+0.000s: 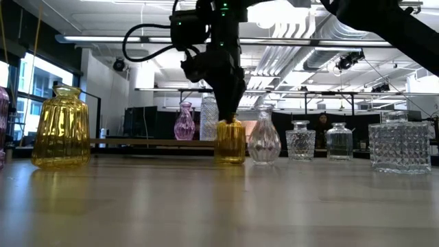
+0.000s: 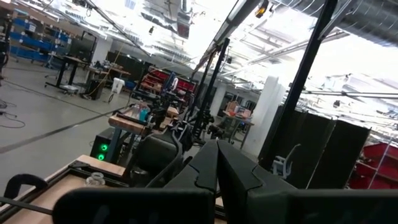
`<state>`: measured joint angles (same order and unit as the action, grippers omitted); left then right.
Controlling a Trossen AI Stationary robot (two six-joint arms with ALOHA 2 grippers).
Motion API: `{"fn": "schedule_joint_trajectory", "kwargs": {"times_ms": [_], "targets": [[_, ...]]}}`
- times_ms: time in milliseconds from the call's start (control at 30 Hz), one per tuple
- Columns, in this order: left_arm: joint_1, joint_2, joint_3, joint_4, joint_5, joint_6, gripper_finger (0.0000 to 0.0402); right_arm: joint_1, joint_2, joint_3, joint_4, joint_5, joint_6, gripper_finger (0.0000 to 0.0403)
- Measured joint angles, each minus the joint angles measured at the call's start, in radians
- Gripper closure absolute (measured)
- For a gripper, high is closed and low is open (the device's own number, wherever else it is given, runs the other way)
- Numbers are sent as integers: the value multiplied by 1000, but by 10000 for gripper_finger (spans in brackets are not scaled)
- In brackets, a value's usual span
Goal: Sort vases onto shelf
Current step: Put the yellow vase in the top left corner of the shelf
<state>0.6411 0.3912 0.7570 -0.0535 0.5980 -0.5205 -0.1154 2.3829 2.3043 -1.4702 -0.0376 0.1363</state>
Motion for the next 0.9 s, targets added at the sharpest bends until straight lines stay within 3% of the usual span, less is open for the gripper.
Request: {"fn": "schedule_joint_trajectory", "kwargs": {"times_ms": [233, 500, 900], "targets": [[0, 0, 0, 1, 0, 0, 402, 2, -1, 1, 32, 0, -2, 250], [0, 0, 0, 1, 0, -2, 402, 3, -4, 2, 72, -20, -41, 386], [0, 0, 0, 7, -7, -10, 402, 33, -6, 4, 126, -46, -19, 393]]}}
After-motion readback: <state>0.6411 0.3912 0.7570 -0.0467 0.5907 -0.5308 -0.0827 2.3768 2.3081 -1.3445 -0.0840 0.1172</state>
